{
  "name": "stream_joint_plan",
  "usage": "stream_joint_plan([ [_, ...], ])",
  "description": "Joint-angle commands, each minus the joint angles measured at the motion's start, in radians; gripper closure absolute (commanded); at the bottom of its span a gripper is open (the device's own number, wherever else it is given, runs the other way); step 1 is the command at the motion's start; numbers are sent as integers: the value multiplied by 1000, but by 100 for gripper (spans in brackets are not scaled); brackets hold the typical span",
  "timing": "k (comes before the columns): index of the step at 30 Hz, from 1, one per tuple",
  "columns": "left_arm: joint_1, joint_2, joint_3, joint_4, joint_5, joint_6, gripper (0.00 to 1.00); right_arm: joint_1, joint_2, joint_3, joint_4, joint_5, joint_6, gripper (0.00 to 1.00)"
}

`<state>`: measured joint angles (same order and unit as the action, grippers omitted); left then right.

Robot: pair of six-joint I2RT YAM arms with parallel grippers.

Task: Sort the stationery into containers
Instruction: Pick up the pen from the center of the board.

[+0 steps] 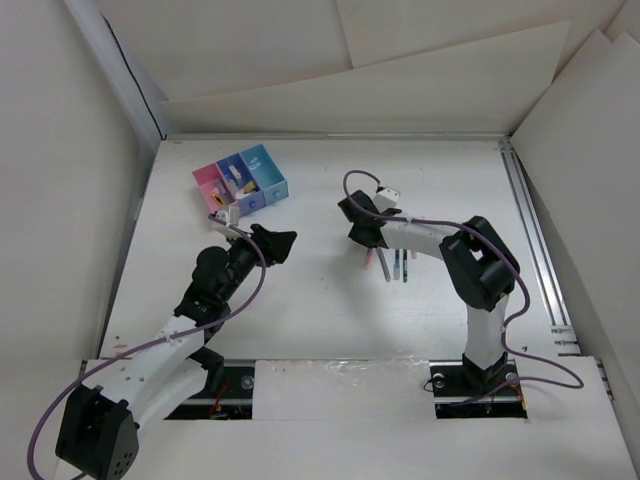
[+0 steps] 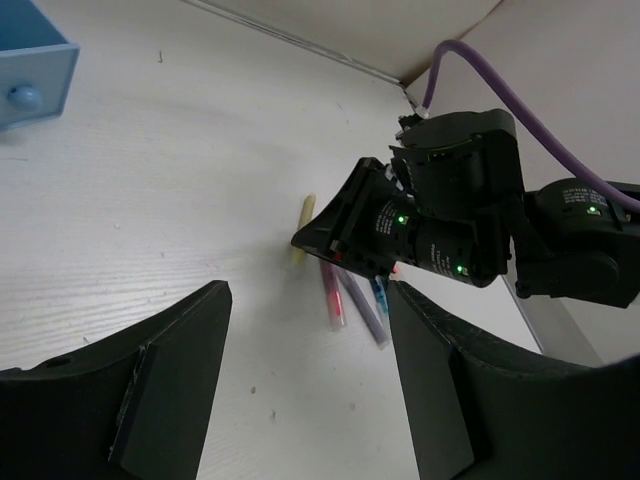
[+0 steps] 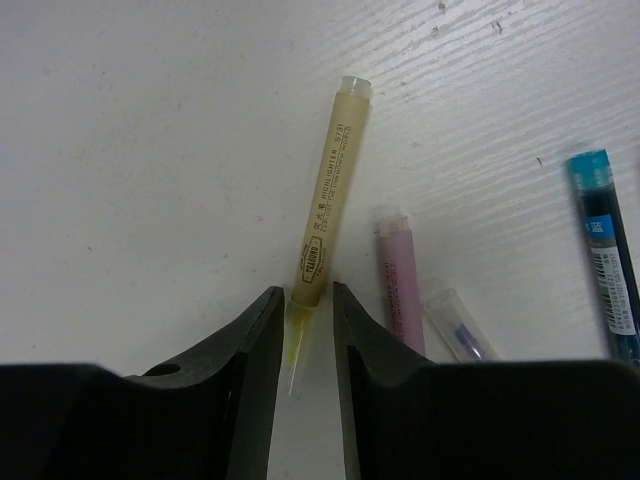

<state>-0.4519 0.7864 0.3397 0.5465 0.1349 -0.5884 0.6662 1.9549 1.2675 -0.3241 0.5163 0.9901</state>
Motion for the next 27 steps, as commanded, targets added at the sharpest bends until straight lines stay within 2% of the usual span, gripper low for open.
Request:
stream_joint_plan([
  [1,-2,-24,-2,4,-41,-8,39,-5,22,29,36,-22,-21,68],
  [5,-2,-33,-2,-5,-64,-8,39,-5,13,18,59,-33,-31,85],
  [10,-2,-55,-11,-25,-98,-17,38,4,-57,-28,100,-24,-60,97],
  [14,-2,-42,-11,-25,-98,-39,37,24,-135,-39,128,-13,-140,99],
  [16,-2,-33,-1,-68,-150,-62,37,35,-169,-27,128,-4,-175,99],
  [19,-2,-61,9,-158,-281,-106,38,44,-209,18,138,-91,-269,99],
  [23,-2,-171,-4,-223,-429,-180,40,44,-202,151,125,-220,-370,99],
  [27,-2,-263,-28,-281,-538,-237,38,44,-93,367,102,-352,-459,99],
])
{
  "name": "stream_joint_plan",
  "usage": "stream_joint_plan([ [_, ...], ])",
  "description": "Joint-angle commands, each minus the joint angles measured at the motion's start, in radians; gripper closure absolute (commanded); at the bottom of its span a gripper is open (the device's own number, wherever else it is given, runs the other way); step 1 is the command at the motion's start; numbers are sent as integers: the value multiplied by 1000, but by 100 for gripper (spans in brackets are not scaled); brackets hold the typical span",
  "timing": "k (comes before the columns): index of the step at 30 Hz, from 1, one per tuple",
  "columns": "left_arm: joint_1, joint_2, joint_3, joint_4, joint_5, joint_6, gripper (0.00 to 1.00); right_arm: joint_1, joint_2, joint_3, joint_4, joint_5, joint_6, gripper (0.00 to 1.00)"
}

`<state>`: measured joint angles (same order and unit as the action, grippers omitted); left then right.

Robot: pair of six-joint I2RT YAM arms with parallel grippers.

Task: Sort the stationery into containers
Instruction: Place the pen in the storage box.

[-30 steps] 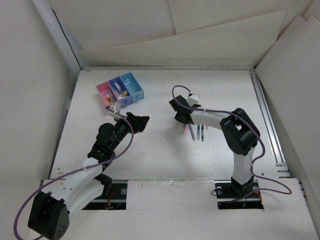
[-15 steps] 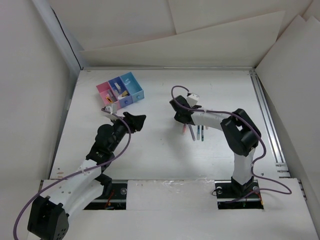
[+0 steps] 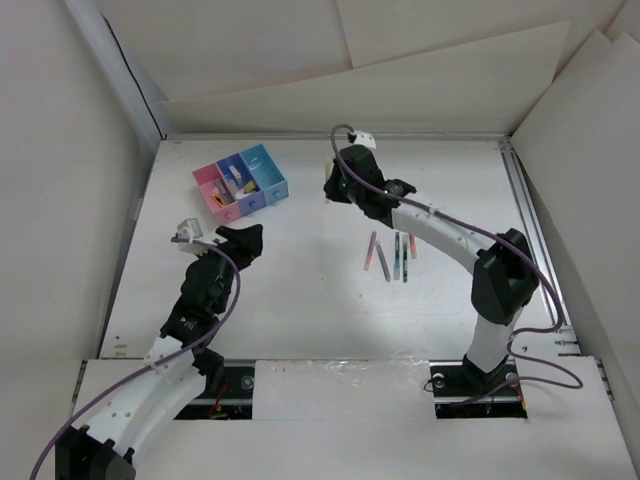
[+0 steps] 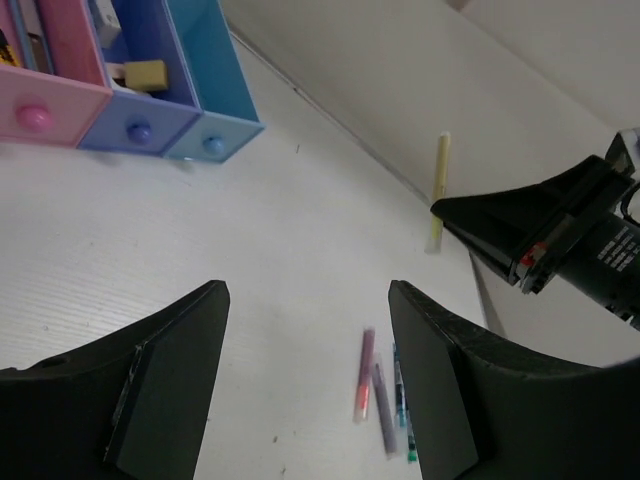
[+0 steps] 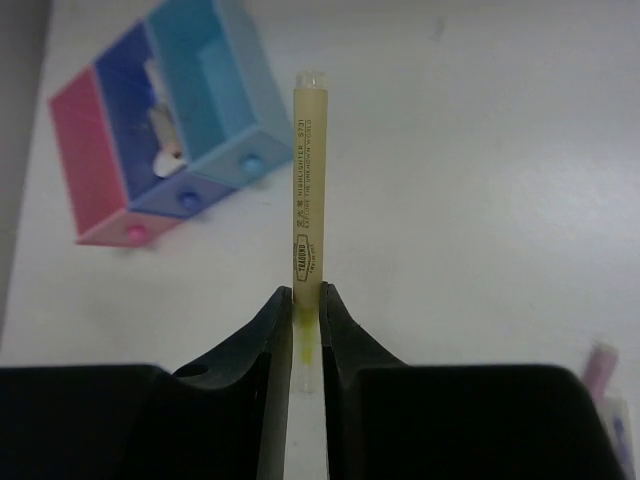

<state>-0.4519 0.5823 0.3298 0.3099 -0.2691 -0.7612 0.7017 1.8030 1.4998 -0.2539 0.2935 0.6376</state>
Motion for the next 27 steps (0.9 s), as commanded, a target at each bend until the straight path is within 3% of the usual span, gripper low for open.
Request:
stream_joint_plan([
  [1,-2,-71,-27,-45,-148,-76,38,9,84,175,22,-161,-148,100],
  [8,-2,-104,-18,-91,-185,-86,36,9,321,555,-54,-390,-283,100],
  [15,-2,-114,-28,-91,-185,-116,36,-21,531,842,-87,-560,-291,100],
  [21,-2,-114,-37,-68,-163,-116,36,-21,639,931,40,-585,-234,100],
  [27,-2,-93,-37,-58,-145,-98,36,-21,736,1013,83,-482,-202,100],
])
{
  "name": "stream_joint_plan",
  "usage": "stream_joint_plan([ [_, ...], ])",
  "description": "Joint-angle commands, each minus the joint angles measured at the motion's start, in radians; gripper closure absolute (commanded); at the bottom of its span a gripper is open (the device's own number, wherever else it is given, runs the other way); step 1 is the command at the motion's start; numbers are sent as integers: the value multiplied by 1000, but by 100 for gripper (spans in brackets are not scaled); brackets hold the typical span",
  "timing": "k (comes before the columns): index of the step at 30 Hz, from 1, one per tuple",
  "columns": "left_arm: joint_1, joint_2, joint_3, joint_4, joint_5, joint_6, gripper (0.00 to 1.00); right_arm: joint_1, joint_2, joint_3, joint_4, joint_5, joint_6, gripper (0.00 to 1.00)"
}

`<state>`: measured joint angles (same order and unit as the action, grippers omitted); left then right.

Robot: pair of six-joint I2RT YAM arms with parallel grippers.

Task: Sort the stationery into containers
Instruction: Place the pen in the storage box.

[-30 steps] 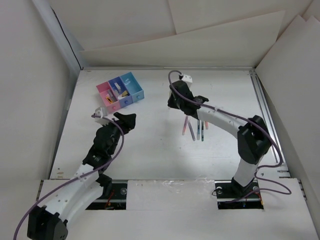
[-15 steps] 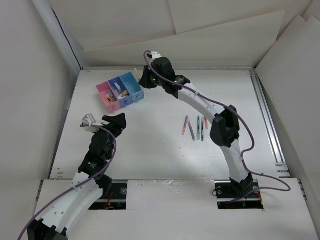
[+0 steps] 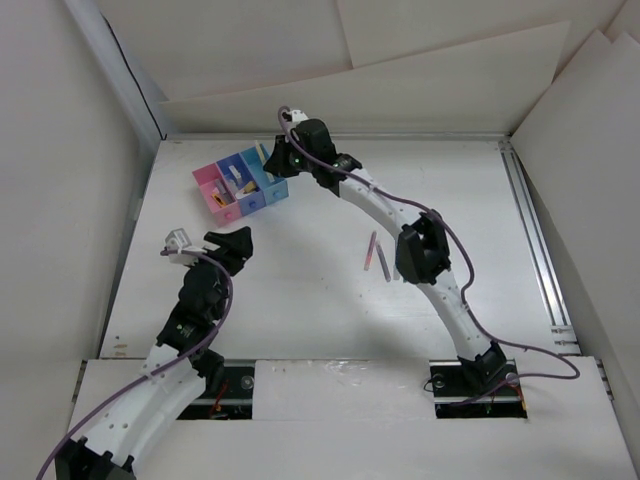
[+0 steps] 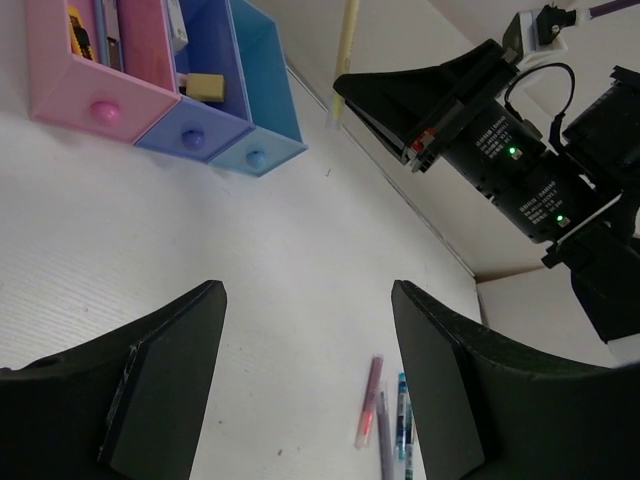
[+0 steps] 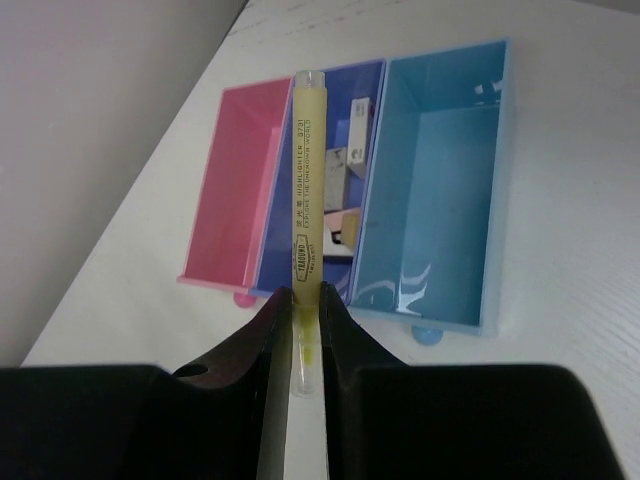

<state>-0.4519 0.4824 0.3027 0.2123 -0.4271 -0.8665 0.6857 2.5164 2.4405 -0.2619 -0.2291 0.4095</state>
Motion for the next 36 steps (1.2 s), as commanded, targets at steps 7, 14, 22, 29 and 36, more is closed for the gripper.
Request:
stream_joint_plan([
  [7,-2,16,-10,48,22,7,36,-5,87,91,141,149,75,97],
  [14,-2,16,-10,68,31,17,36,-5,136,124,178,175,97,95],
  [22,-2,27,-10,68,40,17,36,-5,165,135,178,226,97,92],
  [29,-2,27,-10,68,40,17,36,-5,174,144,188,238,106,87],
  [36,-2,27,-10,68,40,17,36,5,174,144,188,220,106,80],
])
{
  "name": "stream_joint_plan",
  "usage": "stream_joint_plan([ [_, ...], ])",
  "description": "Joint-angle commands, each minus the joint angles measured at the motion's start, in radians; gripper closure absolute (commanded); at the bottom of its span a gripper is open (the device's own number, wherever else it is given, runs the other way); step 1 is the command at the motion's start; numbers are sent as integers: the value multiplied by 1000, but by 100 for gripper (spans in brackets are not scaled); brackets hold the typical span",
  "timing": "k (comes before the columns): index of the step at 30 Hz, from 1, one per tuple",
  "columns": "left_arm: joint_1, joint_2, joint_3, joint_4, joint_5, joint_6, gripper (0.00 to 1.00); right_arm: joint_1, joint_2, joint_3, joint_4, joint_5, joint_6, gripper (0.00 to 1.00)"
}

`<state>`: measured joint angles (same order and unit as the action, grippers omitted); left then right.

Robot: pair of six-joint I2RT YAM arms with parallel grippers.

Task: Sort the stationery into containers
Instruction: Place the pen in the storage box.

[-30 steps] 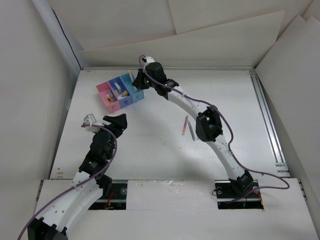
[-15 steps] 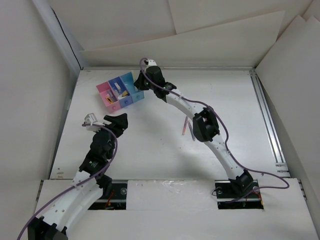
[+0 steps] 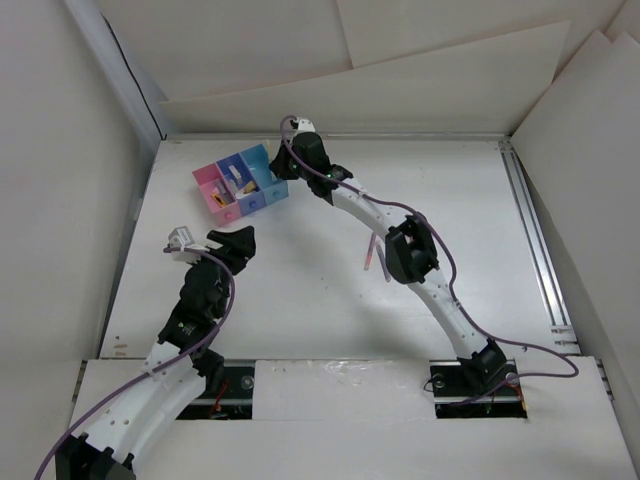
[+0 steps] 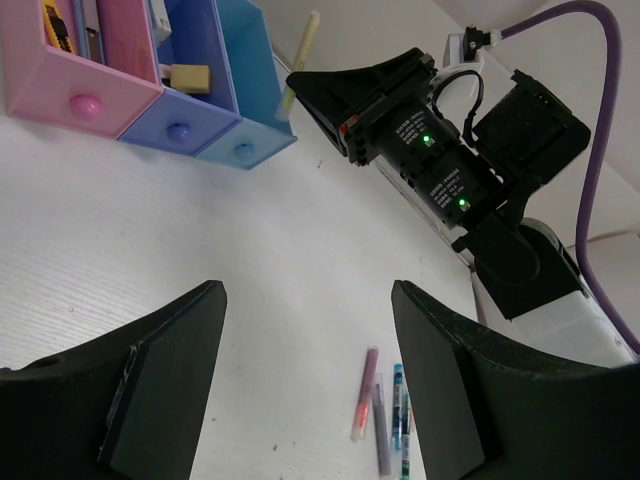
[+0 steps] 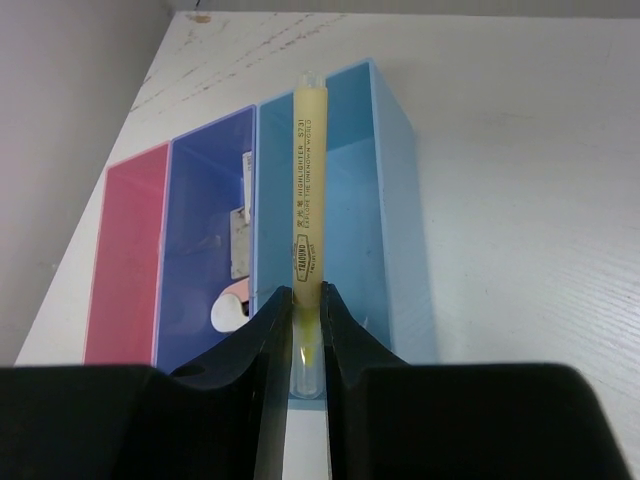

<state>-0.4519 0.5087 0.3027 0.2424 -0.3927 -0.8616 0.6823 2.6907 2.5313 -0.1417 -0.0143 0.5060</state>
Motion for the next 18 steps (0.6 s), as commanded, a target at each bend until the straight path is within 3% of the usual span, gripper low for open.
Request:
stream_joint_plan([
  [1,-2,1,-10,38,6,21,36,8,0,44,68,5,9,80],
  [18,-2,-9,-10,38,6,21,36,17,-9,35,39,-32,-18,70],
])
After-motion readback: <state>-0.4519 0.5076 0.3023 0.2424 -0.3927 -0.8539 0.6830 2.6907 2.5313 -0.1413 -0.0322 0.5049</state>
